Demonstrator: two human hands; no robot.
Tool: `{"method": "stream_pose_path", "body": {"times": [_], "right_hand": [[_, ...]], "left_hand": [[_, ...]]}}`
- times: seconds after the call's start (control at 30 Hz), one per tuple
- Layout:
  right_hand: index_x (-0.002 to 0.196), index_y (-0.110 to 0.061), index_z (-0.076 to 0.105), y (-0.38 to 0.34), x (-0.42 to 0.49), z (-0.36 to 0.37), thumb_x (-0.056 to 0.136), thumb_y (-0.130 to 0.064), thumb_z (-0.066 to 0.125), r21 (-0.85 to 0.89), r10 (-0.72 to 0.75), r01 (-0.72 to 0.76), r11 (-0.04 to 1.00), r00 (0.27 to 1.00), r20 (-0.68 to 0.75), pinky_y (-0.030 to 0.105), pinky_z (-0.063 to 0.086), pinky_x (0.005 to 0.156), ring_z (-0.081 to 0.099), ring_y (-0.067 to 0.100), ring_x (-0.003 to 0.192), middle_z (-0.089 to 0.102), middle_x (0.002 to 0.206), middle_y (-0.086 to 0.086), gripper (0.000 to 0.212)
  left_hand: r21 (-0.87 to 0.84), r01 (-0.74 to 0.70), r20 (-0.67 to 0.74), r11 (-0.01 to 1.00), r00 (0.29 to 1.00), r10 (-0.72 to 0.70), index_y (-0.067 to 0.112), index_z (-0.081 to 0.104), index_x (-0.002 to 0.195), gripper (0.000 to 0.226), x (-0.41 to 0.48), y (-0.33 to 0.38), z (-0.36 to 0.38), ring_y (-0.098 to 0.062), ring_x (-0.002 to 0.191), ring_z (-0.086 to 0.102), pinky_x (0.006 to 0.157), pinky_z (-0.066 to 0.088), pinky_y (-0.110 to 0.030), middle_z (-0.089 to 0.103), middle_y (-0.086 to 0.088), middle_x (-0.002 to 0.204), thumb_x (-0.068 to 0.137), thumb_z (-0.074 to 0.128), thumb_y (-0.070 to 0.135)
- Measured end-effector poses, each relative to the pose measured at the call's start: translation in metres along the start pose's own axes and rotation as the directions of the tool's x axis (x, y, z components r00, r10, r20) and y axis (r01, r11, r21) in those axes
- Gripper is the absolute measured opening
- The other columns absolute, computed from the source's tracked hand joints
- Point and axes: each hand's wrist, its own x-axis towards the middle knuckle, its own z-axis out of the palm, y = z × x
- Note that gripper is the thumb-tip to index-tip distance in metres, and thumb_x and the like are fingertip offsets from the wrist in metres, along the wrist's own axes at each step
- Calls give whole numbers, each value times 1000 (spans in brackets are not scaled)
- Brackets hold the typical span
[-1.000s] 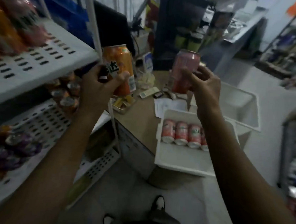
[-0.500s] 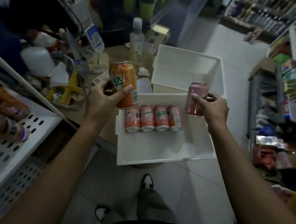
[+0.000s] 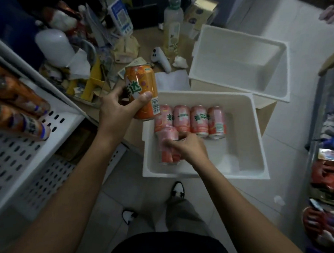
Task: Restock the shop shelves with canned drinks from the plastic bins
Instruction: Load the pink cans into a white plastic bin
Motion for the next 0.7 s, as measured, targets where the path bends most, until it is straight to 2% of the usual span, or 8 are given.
{"method": "stream_pose_path", "body": {"times": [0.1,0.2,0.3,0.43,0.6,0.7], "right_hand": [[90,-37,60,1,-5,24,54,-77,68,-48,-1,3,999,999,51,40,61,79,70,10,81,72,92,-9,54],[98,-34,61,6,-4,34,75,-59,77,-56,9,-6,998,999,42,37,60,81,69,7,82,71,96,-10,38],[96,-32,59,8,0,37,79,-53,77,-70,6,-4,998,999,32,36,60,80,69,9,82,70,94,-8,32],[98,-27,64,11,4,41,80,-54,76,-82,14,-13,997,1000,11,35,60,79,69,8,79,72,94,-7,34],[92,-22,64,7,2,34,83,-58,70,-109,55,-50,993,998,38,39,60,79,70,13,79,70,87,-5,37],[100,-25,67,-8,-8,12,87,-66,60,-142,-32,25,990,998,-47,36,54,78,67,16,89,70,94,-6,44]], "left_hand": [[18,14,-25,1000,1000,-14,24,69,118,50,-7,-3,-15,-12,104,71,92,59,-44,75,4,111,77,77,52],[7,29,-28,1000,999,-28,24,68,116,43,-14,-7,-27,-11,103,71,91,60,-41,75,4,111,80,77,48],[17,44,-17,999,999,-44,31,67,112,42,-20,-12,-35,-12,104,71,92,59,-42,74,4,112,77,76,54],[20,54,-12,998,998,-54,28,67,115,51,-23,-15,-39,-11,104,71,91,60,-41,73,3,113,74,76,56],[31,68,30,997,997,-69,35,66,110,45,-26,-18,-37,-8,104,70,93,59,-42,73,7,112,73,75,59],[24,61,35,998,997,-61,27,67,117,56,-27,-16,-36,-10,104,70,92,59,-44,73,3,113,72,76,58]]}}
